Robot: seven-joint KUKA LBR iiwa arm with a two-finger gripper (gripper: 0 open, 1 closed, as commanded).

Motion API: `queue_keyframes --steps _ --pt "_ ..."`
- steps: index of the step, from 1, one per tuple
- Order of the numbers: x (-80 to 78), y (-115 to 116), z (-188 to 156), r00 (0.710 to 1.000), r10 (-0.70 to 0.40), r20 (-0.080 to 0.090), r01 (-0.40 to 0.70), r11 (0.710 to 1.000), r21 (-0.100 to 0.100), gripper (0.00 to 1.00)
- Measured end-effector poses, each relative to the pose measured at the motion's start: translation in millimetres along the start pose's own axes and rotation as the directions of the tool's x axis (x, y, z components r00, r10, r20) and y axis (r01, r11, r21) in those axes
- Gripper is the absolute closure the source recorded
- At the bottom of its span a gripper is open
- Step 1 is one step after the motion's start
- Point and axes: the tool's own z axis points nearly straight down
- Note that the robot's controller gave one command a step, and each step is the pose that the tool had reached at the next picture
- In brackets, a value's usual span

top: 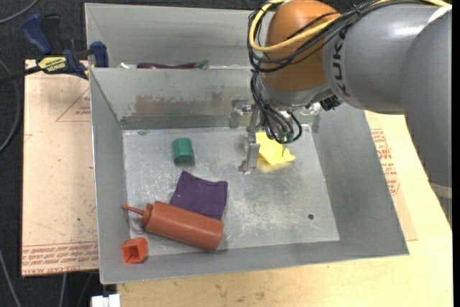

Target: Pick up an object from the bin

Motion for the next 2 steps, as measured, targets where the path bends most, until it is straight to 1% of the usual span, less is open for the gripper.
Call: queue_keyframes --steps 1,2 --pt "-1.5 0 -5 1.0 0.001 0.007 -0.001 1.0 0.0 0.0" --pt "-1.0 -19 9 0.997 -0.075 0.011 0.075 0.997 -0.002 0.0"
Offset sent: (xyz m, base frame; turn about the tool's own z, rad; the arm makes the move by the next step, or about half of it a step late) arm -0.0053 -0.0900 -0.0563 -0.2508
